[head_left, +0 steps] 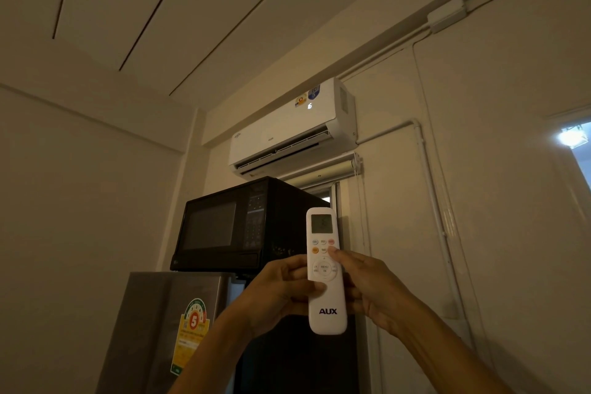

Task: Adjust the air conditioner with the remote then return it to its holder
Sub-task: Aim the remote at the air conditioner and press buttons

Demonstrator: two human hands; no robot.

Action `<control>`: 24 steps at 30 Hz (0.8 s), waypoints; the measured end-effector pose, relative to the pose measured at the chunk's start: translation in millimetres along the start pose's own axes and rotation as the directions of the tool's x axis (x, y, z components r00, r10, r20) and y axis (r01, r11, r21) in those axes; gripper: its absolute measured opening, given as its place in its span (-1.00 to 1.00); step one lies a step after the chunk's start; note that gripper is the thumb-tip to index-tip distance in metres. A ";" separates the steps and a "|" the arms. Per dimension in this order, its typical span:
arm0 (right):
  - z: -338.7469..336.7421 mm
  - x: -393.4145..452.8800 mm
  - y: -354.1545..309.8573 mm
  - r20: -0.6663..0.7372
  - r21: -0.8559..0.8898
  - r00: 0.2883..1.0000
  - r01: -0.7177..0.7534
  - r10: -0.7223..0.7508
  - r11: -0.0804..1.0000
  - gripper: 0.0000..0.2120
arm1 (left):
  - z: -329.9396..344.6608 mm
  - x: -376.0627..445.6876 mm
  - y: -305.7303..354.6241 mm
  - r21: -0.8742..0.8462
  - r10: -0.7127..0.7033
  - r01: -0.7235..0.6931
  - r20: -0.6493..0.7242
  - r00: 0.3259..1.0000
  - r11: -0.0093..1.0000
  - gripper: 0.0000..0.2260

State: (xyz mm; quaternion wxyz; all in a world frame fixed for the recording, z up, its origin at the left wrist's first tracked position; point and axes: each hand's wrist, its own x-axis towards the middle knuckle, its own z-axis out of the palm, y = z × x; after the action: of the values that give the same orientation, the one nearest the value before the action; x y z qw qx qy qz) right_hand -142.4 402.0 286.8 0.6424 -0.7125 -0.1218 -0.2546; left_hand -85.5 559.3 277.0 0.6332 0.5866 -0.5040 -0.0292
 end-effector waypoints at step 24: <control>2.1 -3.0 -2.8 0.011 0.011 1.000 -0.013 0.012 1.000 -0.88 | -2.0 -2.8 0.3 0.001 -0.015 0.015 -0.004 1.000 1.000 -0.64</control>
State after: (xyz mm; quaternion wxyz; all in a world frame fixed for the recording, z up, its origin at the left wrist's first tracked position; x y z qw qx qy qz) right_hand -145.9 404.9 287.5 0.6473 -0.7110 -0.1224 -0.2459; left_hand -85.8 562.6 275.8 0.6336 0.5909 -0.4983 -0.0325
